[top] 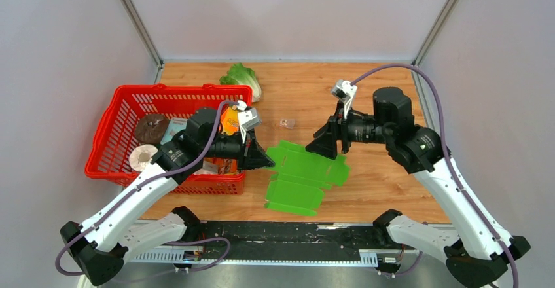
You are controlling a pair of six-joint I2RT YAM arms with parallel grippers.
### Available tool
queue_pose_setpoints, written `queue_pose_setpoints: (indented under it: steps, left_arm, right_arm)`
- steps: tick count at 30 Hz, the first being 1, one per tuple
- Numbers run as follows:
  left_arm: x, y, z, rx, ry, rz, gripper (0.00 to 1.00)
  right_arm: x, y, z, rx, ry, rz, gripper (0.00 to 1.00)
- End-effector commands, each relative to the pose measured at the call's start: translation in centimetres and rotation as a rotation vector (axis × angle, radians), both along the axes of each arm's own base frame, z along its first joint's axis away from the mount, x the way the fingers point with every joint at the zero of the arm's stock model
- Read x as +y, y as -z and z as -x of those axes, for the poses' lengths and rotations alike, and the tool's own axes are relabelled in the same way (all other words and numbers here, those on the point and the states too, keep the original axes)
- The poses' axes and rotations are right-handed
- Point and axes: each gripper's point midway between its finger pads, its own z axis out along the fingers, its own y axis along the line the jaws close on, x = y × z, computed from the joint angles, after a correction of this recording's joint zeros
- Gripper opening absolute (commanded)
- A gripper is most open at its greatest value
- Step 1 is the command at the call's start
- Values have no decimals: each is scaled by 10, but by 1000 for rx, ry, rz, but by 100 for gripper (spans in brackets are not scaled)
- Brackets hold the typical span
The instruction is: Fold the paper box
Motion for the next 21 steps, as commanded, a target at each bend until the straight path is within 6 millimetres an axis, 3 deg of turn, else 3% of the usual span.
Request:
queue_pose_setpoints:
  steps: [1,11,12,18,20,21]
  left_arm:
    - [2,-16,8,-64,54,23,0]
    - [-2,-25,16,-53,112,55,0]
    - [-2,-25,17,-46,121,58,0]
    - [-4,-39,16,-46,105,82,1]
    - [-2,-45,5,-59,32,72,14]
    - [0,-49,1,-60,-13,69,36]
  right_arm:
    - [23,-6,23,19,-191,-84,59]
    - [41,13,31,77,-261,-97,56]
    - [43,17,33,96,-276,-103,52]
    - [43,22,29,104,-220,-124,5]
    - [39,24,23,89,-162,-118,0]
    - [33,22,12,65,-67,-114,0]
